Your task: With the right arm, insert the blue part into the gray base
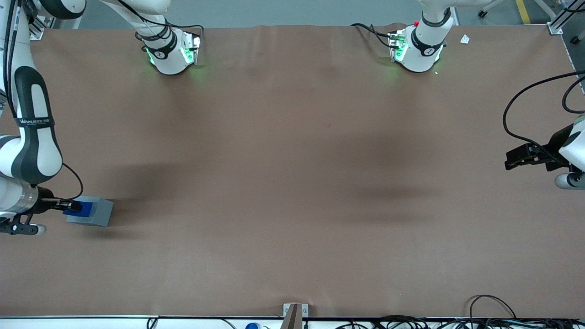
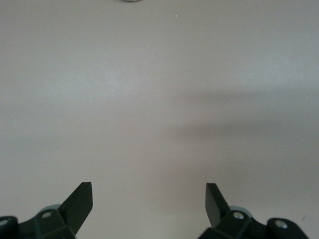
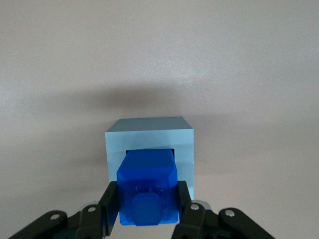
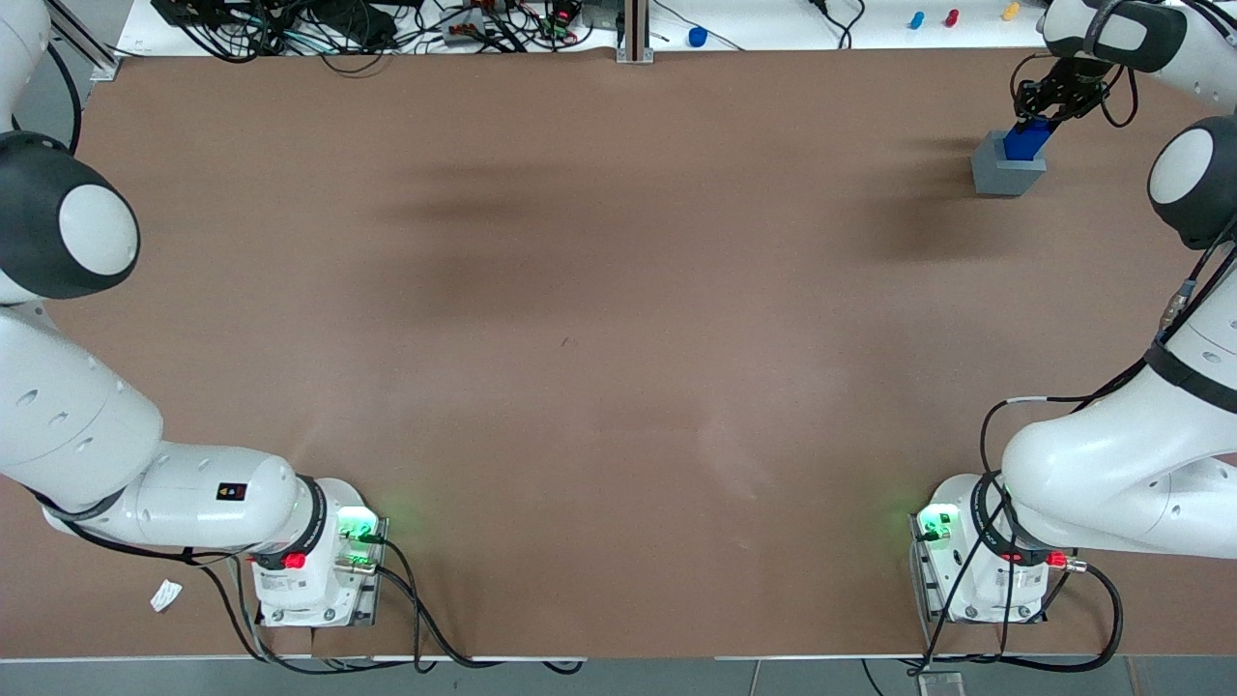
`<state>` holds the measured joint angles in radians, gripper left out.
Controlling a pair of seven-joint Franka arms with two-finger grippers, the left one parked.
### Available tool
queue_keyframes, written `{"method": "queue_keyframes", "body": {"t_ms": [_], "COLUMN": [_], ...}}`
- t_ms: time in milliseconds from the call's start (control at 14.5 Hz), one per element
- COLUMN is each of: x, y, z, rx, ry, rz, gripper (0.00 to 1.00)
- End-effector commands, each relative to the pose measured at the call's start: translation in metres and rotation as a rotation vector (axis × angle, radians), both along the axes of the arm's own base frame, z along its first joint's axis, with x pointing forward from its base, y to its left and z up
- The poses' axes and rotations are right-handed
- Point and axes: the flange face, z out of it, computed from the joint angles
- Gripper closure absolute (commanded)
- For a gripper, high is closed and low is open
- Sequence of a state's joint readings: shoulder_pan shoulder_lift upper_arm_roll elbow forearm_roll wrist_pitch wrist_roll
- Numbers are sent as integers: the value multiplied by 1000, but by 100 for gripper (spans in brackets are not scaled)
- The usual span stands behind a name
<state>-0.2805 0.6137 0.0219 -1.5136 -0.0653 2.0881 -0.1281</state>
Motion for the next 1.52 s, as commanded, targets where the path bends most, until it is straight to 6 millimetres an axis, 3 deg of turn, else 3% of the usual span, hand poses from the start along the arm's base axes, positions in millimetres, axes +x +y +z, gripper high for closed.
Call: {"method": "queue_keyframes", "body": {"t_ms": [0, 138, 276, 414, 621, 828, 1034, 1241, 1448], "x": [4, 3, 4, 4, -11, -36, -66, -97, -124], "y": [-1, -2, 0, 7, 20, 41, 75, 124, 163], "z": [-1, -1, 0, 16, 72, 149, 229, 294, 335], "rx": [-3, 2, 8, 33, 72, 73, 87, 85, 78], "ry": [-8, -9, -7, -25, 28, 52, 32, 13, -13], "rz": [6, -3, -12, -14, -26, -22, -32, -64, -50], "gripper": [17, 0, 0, 0, 0, 0, 0, 0, 0]}}
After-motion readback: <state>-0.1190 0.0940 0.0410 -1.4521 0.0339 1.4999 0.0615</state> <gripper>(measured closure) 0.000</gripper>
